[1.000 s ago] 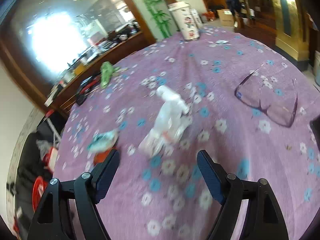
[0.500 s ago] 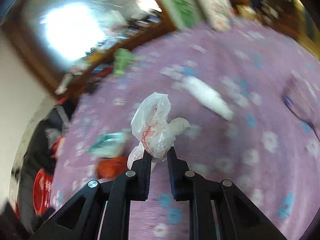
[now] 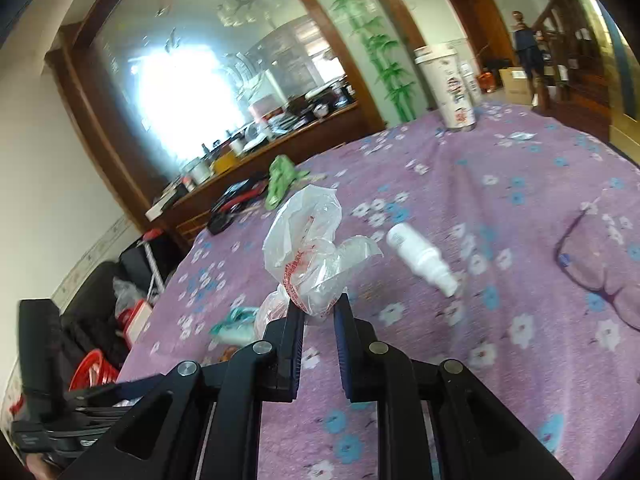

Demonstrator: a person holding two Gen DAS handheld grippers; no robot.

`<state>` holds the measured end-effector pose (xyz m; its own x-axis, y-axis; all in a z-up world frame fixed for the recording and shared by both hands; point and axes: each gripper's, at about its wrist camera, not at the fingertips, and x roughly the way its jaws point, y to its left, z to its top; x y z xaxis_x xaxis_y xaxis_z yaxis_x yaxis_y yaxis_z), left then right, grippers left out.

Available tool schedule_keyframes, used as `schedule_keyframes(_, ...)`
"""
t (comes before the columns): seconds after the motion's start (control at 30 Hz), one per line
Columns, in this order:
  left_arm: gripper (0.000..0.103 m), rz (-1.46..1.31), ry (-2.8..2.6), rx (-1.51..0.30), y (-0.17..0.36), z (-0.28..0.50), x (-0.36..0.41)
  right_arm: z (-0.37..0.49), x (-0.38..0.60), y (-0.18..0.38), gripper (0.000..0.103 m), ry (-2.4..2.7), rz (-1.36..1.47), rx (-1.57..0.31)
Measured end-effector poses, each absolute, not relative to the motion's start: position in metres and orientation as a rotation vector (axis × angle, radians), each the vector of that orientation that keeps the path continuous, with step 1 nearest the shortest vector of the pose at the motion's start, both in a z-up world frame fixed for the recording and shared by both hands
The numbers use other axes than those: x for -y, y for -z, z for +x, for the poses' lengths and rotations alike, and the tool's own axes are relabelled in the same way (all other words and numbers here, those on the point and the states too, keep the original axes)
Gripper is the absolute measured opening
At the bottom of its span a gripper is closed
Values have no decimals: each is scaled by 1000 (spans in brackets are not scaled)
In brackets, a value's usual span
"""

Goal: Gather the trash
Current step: 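Grasp the brown snack pack with the left tool while the right tool holds the plastic bag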

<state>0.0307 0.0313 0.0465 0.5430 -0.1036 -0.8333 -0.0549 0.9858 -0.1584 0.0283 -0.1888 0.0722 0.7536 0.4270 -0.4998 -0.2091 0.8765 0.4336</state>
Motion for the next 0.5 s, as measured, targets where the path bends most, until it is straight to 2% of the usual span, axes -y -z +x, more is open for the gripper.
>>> schedule_keyframes(0.37,75,-20,-16,-1026,-13,77,16,33,206,-76,16,-311,415,-612)
schedule_keyframes(0.4,74,-25,-15,-1027,-11,78,14,33,206,-76,16,-313,410,-610)
schedule_keyframes(0.5,60,-33,-20,-997,-9,77,6,32,201,-77,16,-333,387,-608)
